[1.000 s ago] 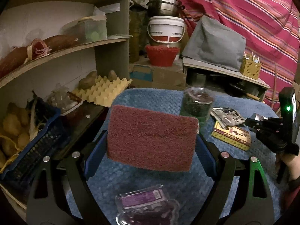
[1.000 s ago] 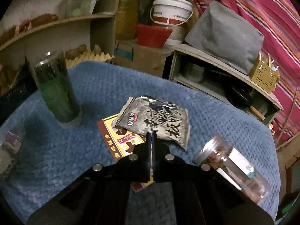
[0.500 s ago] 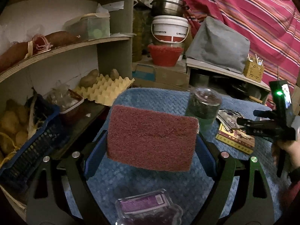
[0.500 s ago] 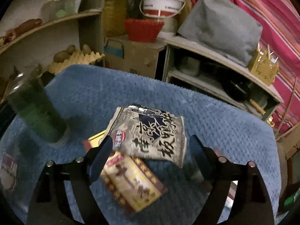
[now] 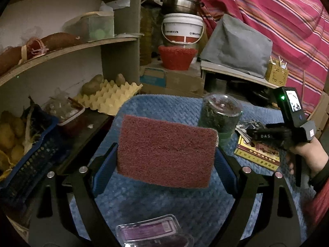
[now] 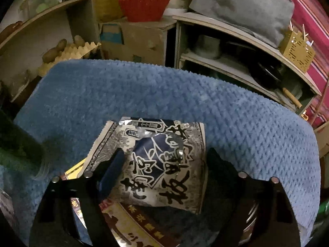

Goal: Collect trash
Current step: 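Grasp the black-and-white printed snack packet with the right tool while the left tool holds the pad, then carry both items over the basket while the left tool opens, dropping the pad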

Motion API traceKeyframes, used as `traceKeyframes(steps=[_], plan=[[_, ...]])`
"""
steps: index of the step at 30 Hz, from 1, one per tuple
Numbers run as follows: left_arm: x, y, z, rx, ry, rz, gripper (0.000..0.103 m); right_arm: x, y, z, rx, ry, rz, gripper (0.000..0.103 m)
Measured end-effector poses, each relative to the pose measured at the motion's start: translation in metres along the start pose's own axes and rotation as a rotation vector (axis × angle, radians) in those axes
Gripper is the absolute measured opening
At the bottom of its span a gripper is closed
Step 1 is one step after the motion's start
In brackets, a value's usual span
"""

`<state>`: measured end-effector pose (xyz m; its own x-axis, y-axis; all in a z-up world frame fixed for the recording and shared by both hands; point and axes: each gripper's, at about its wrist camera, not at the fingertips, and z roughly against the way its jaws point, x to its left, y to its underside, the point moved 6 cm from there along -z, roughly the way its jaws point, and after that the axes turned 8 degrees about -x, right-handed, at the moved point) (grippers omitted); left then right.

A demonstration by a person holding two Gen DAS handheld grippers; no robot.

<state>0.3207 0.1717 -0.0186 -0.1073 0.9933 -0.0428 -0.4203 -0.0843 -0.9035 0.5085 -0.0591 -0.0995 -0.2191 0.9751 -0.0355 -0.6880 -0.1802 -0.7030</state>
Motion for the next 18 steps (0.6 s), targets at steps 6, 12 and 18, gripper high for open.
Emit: traceKeyframes(steps=[6,12,18], plan=[[-0.010,-0.005,0.004,-0.005,0.006,-0.013,0.085,-0.004,0.007,0.007,-0.020,0.050,0.058,0.012],[-0.024,-0.013,0.019,-0.021,0.012,-0.042,0.085,-0.010,0.008,0.036,-0.078,0.036,0.067,0.007],[-0.047,-0.018,0.041,-0.044,0.031,-0.089,0.085,-0.029,0.013,0.097,-0.172,0.066,0.043,0.006]])
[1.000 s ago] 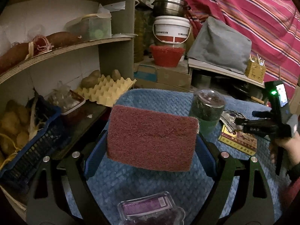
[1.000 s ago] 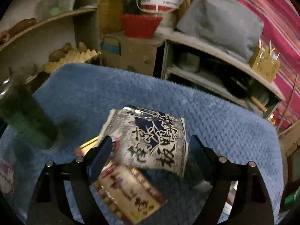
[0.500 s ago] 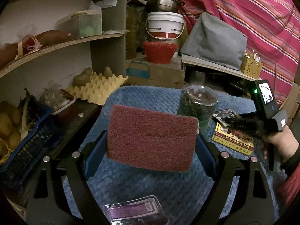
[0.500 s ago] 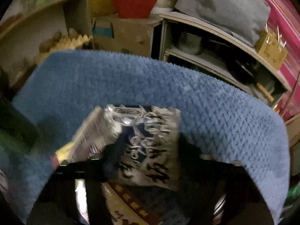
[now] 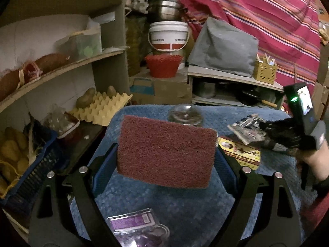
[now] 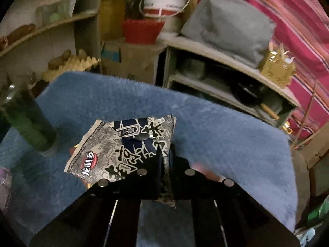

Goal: Collect trash
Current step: 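Carry both items over the basket while the left tool opens, dropping the pad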

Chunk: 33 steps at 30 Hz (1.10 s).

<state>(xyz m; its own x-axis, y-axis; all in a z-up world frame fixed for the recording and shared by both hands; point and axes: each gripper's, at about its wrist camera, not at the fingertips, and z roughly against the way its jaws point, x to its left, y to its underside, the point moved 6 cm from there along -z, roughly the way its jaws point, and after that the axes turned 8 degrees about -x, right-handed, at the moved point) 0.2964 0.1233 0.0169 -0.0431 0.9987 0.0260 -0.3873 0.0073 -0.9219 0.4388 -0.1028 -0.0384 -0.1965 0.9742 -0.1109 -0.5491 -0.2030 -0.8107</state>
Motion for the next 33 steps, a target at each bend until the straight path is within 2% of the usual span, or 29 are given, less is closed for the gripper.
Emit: traceKeyframes(steps=[5,14,17,24,26,33], plan=[[-0.019,0.000,0.014,-0.004,0.065,0.016,0.085,-0.027,0.013,0.057,-0.041,0.027,-0.034,0.007],[-0.072,0.014,0.035,0.025,0.157,0.044,0.085,-0.085,0.080,0.160,-0.075,0.074,-0.108,0.007],[-0.094,0.012,0.050,-0.006,0.179,0.019,0.085,-0.108,0.100,0.194,-0.104,0.097,-0.152,0.007],[-0.152,0.000,0.086,-0.070,0.168,-0.036,0.085,-0.168,0.134,0.243,-0.144,0.145,-0.247,0.007],[-0.172,0.000,0.095,-0.086,0.165,-0.051,0.085,-0.189,0.142,0.259,-0.156,0.192,-0.248,0.007],[-0.255,0.007,0.108,-0.093,0.248,-0.079,0.085,-0.256,0.177,0.293,-0.161,0.286,-0.320,0.007]])
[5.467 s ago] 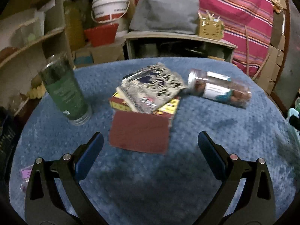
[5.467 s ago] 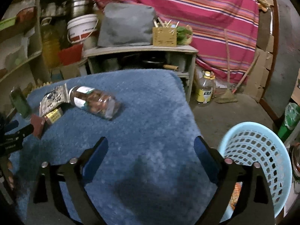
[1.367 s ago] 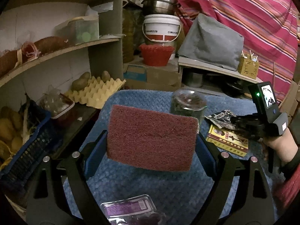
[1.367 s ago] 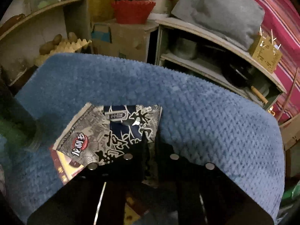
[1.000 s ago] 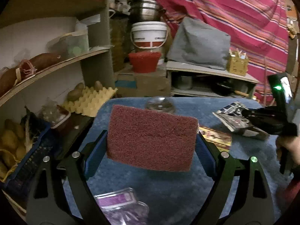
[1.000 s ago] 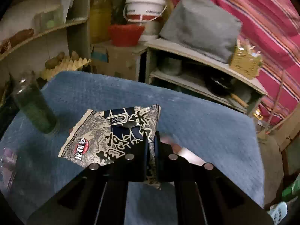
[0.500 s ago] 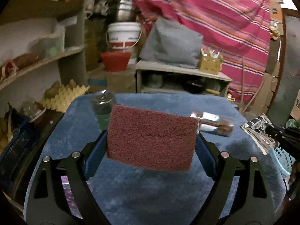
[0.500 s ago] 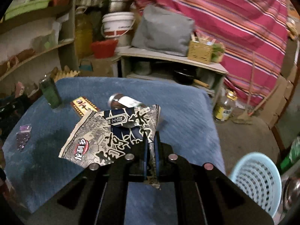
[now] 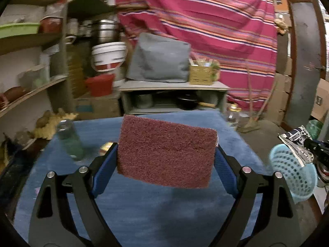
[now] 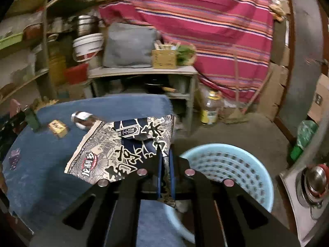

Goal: Collect trash
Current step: 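Carry both items over the basket while the left tool opens, dropping the pad, then open the right tool to drop the printed snack packet into the basket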

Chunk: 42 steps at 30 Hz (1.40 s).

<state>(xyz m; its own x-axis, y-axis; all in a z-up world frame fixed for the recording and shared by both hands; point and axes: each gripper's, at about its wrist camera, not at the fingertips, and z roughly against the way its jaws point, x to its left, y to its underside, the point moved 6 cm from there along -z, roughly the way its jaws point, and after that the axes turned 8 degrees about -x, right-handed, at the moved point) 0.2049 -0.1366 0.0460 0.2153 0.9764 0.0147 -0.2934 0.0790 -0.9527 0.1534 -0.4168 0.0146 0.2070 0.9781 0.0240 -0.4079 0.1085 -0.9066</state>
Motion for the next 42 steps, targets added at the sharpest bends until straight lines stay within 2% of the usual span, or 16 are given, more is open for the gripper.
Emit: traceKeyframes(steps=[6,10,14,19,25,35,39,42], plan=[[-0.088,0.012,-0.010,0.012,0.113,-0.034,0.085,-0.065,0.008,0.016,-0.014,0.082,-0.050,0.007],[-0.142,0.022,-0.015,0.027,0.187,-0.062,0.085,-0.107,0.022,0.017,0.010,0.162,-0.072,0.007],[-0.188,0.036,-0.019,0.037,0.247,-0.090,0.085,-0.133,0.040,0.008,0.063,0.229,-0.077,0.007],[-0.233,0.054,-0.029,0.072,0.300,-0.115,0.086,-0.152,0.057,-0.002,0.106,0.249,-0.085,0.007],[-0.263,0.061,-0.051,0.125,0.359,-0.098,0.086,-0.176,0.068,-0.015,0.135,0.276,-0.131,0.007],[-0.286,0.080,-0.075,0.189,0.377,-0.115,0.087,-0.185,0.075,-0.026,0.162,0.284,-0.161,0.007],[-0.288,0.081,-0.074,0.178,0.361,-0.146,0.096,-0.184,0.079,-0.029,0.175,0.288,-0.155,0.007],[-0.289,0.081,-0.071,0.168,0.368,-0.165,0.097,-0.183,0.080,-0.030,0.179,0.287,-0.157,0.009]])
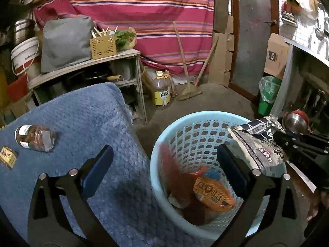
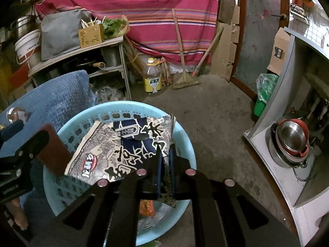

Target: Collect trash

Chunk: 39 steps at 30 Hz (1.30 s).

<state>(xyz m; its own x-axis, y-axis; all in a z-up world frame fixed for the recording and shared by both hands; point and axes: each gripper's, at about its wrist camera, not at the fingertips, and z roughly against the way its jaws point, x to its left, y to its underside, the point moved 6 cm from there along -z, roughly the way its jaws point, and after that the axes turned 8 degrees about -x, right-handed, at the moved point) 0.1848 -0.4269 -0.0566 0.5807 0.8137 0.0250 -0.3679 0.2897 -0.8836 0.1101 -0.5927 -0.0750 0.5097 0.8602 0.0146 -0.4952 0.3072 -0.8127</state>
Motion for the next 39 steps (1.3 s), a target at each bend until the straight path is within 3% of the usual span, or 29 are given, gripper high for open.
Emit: traceKeyframes(steps=[10,12,13,14,16,20,30,39], plan=[[0.024,-0.009,0.022,-0.038,-0.033,0.008,0.097,0.019,0.010,-0.014,0.065,-0.032,0.045,0.013],[0.032,-0.010,0.027,-0.045,-0.045,0.014,0.097,0.025,0.012,-0.016,0.075,-0.036,0.059,0.030],[0.038,-0.010,0.030,-0.046,-0.052,0.018,0.097,0.028,0.013,-0.018,0.081,-0.039,0.063,0.047],[0.040,-0.009,0.032,-0.047,-0.057,0.021,0.097,0.031,0.014,-0.019,0.089,-0.041,0.068,0.057],[0.051,-0.007,0.037,-0.048,-0.070,0.030,0.097,0.035,0.016,-0.022,0.099,-0.050,0.075,0.059],[0.070,-0.005,0.048,-0.051,-0.100,0.043,0.097,0.041,0.018,-0.023,0.110,-0.076,0.057,0.073],[0.129,0.008,0.101,-0.075,-0.181,0.090,0.097,0.069,0.018,-0.009,0.080,-0.104,0.062,0.085],[0.180,0.031,0.186,-0.128,-0.275,0.085,0.098,0.112,0.014,0.053,-0.020,-0.163,0.099,0.088]])
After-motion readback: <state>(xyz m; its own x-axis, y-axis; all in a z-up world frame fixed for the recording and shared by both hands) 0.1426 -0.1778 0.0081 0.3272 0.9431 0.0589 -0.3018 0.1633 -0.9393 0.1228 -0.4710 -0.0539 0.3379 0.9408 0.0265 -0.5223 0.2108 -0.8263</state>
